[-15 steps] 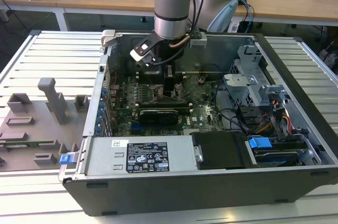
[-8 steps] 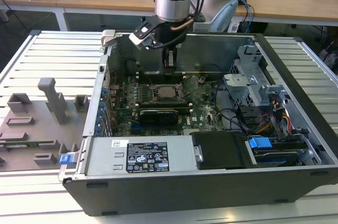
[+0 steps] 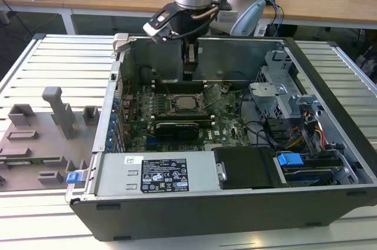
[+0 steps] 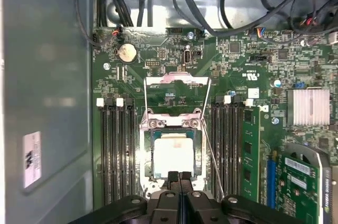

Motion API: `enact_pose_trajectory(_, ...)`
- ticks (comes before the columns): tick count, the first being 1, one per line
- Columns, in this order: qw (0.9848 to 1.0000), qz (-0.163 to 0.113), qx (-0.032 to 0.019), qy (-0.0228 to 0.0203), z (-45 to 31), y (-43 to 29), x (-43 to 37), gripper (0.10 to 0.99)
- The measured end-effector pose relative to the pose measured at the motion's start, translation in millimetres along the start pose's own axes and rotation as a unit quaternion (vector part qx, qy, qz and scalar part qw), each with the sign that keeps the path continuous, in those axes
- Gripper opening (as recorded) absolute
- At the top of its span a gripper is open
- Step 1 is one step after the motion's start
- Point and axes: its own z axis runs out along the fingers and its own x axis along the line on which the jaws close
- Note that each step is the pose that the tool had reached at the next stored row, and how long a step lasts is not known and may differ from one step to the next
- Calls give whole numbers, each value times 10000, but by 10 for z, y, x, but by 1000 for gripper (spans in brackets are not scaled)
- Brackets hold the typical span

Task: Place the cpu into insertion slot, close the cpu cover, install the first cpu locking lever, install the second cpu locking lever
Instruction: 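Place the cpu into insertion slot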

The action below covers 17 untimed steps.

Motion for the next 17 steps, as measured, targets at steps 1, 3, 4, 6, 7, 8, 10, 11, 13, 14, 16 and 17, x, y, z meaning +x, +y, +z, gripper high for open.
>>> enact_pose_trajectory(1,10000,0,0,0,-61,0,-3,106)
enact_pose_trajectory(3,10000,1,0,0,-148,1,-8,106)
enact_pose_trajectory(4,10000,1,0,0,-233,1,-13,106)
enact_pose_trajectory(6,10000,0,0,0,-365,2,-20,106)
enact_pose_trajectory(7,10000,0,0,0,-404,3,-22,106)
enact_pose_trajectory(8,10000,1,0,0,-431,3,-24,106)
enact_pose_trajectory(10,10000,1,0,-1,-473,3,-26,106)
enact_pose_trajectory(11,10000,1,0,0,-483,3,-26,106)
enact_pose_trajectory(13,10000,1,-1,2,-487,3,-26,106)
enact_pose_trajectory(14,10000,0,0,1,-488,4,-27,106)
enact_pose_trajectory(16,10000,0,0,0,-490,3,-27,106)
enact_pose_trajectory(17,10000,1,0,0,-491,3,-27,106)
